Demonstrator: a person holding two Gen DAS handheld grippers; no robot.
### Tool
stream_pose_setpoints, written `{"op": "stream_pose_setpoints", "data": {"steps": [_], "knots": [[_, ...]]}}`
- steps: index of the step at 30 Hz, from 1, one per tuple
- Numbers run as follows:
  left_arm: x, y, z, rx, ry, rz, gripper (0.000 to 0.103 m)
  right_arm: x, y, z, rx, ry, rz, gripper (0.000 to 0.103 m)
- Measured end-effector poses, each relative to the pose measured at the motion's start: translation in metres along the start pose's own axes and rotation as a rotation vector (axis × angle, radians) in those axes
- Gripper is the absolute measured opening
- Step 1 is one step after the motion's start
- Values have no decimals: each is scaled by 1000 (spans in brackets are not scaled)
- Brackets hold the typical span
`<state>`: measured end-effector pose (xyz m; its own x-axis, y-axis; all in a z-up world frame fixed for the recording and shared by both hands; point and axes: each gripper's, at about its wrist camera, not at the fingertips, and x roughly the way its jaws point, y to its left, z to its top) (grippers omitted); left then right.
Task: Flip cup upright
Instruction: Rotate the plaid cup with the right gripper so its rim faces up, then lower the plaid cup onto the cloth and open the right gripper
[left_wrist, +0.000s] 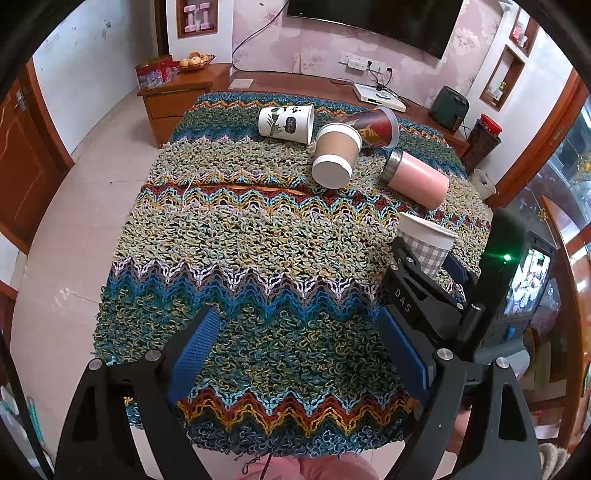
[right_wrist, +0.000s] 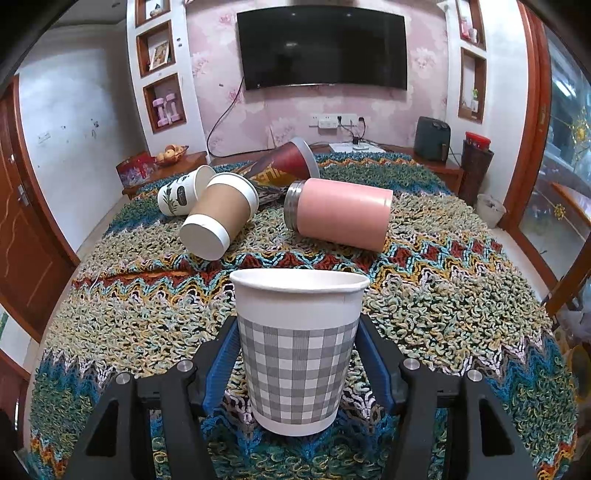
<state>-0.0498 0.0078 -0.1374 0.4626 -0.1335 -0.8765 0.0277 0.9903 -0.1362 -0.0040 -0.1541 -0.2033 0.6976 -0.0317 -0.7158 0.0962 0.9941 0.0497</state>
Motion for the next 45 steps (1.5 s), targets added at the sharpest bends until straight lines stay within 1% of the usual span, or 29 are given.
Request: {"op": "stream_pose_setpoints", "data": {"steps": [6,10,19,28,30,34,40,45], "knots": [[2,-2,-2,6,2,-11,89,-11,-1,-7,0,-2,4,64],[1,-3,-1,9,-5,-18,89,-21,2,-17,-29,3,0,64],[1,-6,1,16,-9,-27,89,-31,4,-32,-52,44,4,65],[1,-11,5,31,-12,-31,89,-31,6,-36,-80,75,-25,66],[2,-10,7,30,-12,-32,89,-32,6,-36,-86,72,-29,70],[3,-11,9,30,-9,-34,89,-33,5,-37,-97,72,-23,71],[1,-15,14,35,-11,-36,89,-48,2,-35,-91,82,-5,71],[-13,-21,24,42,-18,-38,89,-70,-2,-27,-103,109,4,71]]}}
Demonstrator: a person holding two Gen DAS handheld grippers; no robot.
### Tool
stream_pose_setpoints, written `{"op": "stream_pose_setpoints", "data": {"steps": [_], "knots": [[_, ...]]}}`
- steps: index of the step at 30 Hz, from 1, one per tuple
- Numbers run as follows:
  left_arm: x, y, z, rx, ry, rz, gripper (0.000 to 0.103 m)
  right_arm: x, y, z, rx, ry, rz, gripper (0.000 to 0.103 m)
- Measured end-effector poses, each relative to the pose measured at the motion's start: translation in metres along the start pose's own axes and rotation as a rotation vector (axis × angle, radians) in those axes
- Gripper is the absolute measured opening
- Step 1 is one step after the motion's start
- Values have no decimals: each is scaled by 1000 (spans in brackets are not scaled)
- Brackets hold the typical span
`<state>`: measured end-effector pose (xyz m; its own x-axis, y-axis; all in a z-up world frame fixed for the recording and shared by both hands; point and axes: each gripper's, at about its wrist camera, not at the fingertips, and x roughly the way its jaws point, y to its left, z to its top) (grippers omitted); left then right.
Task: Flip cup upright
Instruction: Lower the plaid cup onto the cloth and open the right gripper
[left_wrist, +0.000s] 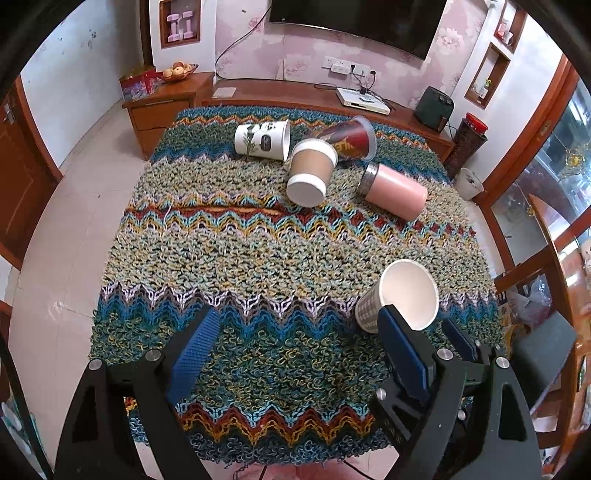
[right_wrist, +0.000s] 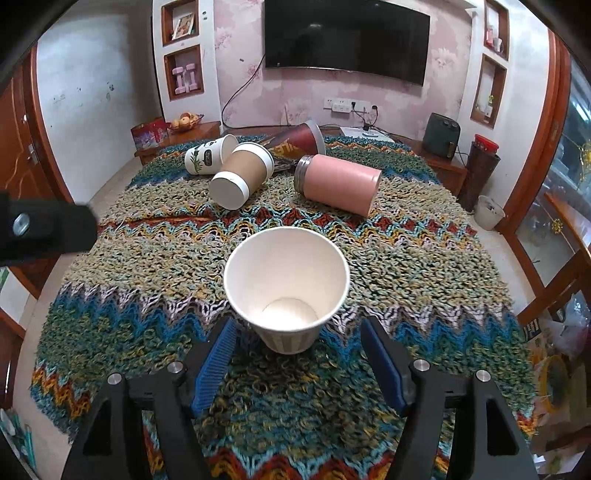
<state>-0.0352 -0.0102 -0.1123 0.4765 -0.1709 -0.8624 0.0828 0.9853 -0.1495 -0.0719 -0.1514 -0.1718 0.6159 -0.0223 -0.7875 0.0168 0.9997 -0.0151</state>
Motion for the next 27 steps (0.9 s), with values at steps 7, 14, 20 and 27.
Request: {"op": "stream_pose_setpoints", "data": {"steps": [7,14,20,27], "knots": [[-29,-10,17,17,-6,12,89,-38,-13,24,45,75,44,71],[-57,-13,30,19,-11,36,89,-72,-22,62,44,104,36,71],[-75,-16,38,15,-23,49,89,-94,-26,86,45,124,49,71],[-88,-21,41,24,-36,59,89,-109,-25,103,7,120,38,71]]}}
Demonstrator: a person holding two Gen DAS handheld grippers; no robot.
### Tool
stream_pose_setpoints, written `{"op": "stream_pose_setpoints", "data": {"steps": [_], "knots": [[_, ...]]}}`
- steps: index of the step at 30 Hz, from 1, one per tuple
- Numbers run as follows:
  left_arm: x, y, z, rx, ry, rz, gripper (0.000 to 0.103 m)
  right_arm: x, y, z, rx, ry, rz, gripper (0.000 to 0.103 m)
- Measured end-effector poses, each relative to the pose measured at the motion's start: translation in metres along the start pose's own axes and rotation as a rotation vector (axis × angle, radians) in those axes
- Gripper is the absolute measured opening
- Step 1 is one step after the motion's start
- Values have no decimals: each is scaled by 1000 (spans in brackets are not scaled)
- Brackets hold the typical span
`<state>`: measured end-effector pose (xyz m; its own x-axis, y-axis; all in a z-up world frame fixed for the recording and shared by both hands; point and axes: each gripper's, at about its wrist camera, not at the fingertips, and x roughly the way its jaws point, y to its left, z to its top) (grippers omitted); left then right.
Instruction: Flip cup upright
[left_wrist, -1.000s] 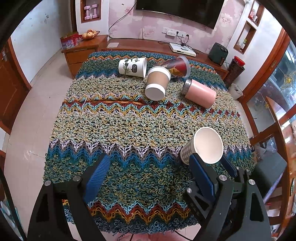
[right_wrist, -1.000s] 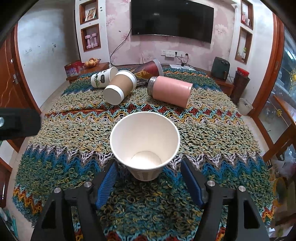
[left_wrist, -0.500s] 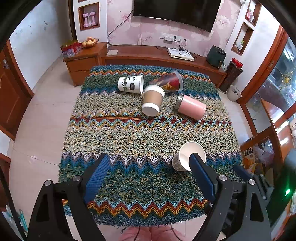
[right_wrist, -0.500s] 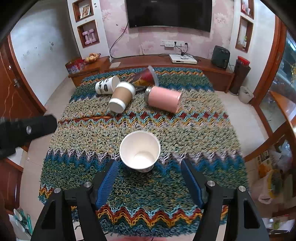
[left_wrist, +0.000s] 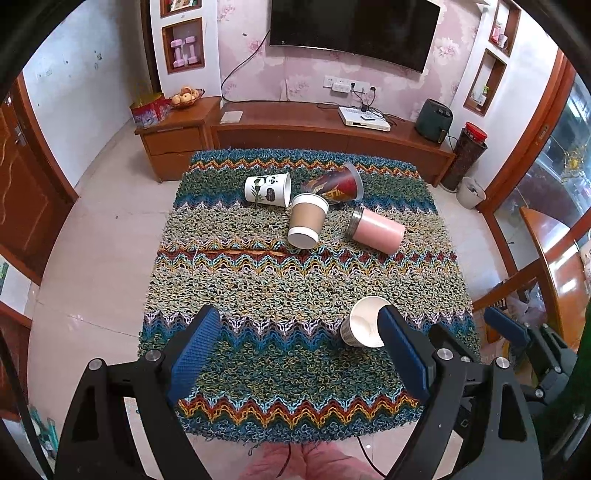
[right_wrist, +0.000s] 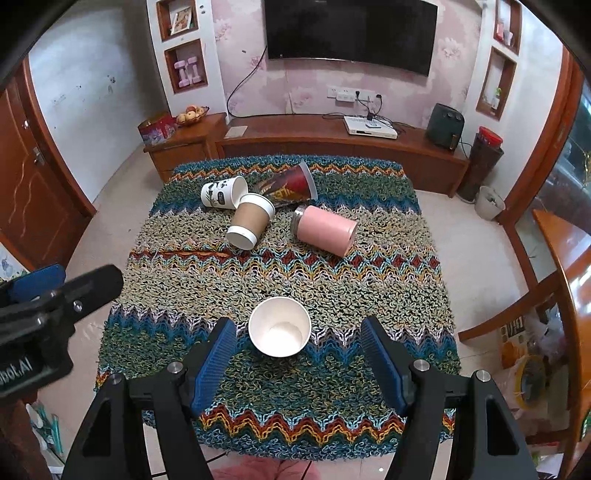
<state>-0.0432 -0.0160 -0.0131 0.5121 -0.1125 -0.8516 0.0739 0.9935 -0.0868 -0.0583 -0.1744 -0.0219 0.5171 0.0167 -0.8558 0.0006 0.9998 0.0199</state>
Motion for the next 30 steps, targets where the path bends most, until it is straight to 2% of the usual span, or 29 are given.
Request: {"op": "stream_pose_setpoints", "data": {"steps": [5,11,30], "knots": [[-7,-1,2,-1,1,6,89,-9,-2,9,12,11,0,71],[-16,-1,6,-7,-4,15,89,-24,0,17,3,-24,-21,71],[-26,-8,14,-23,-21,33,89,-43,-10,32,8,-61,-60,74]]}}
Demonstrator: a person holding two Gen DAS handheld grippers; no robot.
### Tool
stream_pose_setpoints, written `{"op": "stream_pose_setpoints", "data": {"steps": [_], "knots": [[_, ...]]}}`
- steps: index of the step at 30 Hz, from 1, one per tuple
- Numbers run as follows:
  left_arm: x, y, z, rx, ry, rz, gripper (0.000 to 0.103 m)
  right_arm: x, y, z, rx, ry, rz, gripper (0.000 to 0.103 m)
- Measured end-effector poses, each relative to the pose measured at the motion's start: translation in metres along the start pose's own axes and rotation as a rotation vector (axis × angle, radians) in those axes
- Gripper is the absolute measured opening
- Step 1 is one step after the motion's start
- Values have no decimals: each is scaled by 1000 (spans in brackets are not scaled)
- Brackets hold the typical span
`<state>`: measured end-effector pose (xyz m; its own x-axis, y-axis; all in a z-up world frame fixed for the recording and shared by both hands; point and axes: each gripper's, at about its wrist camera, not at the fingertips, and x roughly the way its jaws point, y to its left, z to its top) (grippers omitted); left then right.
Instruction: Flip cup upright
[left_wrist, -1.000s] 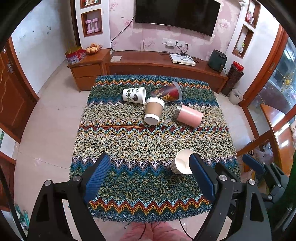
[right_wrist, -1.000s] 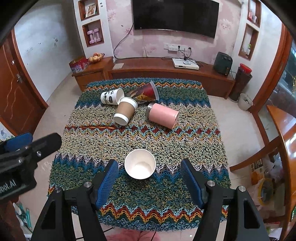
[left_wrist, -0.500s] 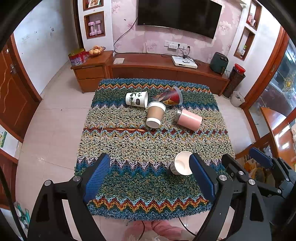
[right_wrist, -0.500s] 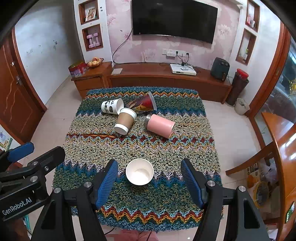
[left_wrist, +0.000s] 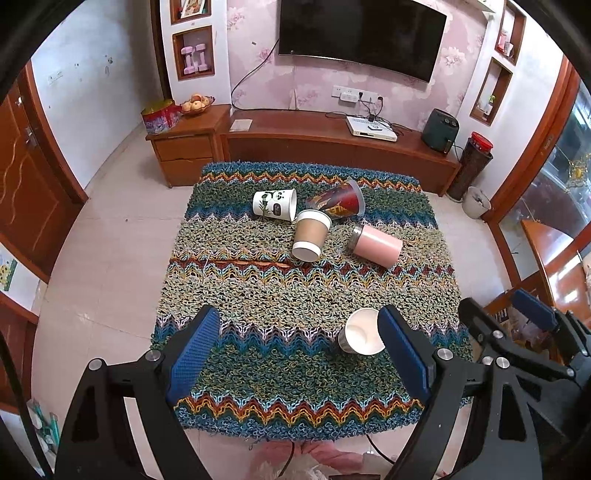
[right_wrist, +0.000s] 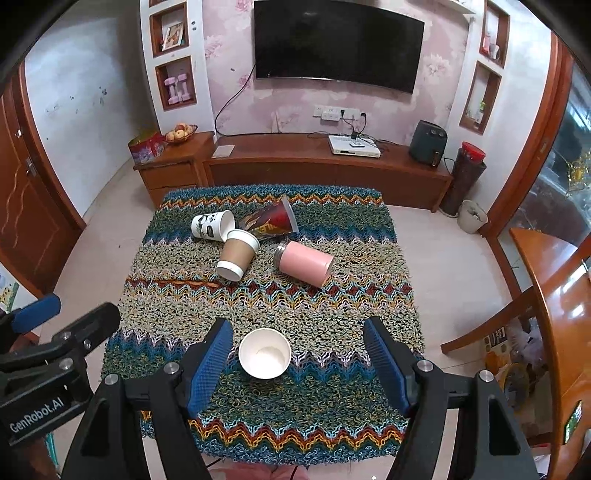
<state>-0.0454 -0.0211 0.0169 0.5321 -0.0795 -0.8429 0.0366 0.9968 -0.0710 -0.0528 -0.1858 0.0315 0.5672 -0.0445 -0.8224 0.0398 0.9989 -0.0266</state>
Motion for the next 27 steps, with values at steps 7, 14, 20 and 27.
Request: {"op": "stream_pose_setpoints", "data": {"steps": [7,14,20,27], "knots": [[-1,-3,0,0,0,25,89,-4,1,2,-17,-12,4,74],[0,-5,-1,4,9,44,89,-1,1,3,-20,-7,5,74],[4,-7,-1,11,18,52,89,2,-2,3,-17,-1,3,74],[7,-9,2,17,23,54,89,4,-4,4,-13,6,0,74]]}}
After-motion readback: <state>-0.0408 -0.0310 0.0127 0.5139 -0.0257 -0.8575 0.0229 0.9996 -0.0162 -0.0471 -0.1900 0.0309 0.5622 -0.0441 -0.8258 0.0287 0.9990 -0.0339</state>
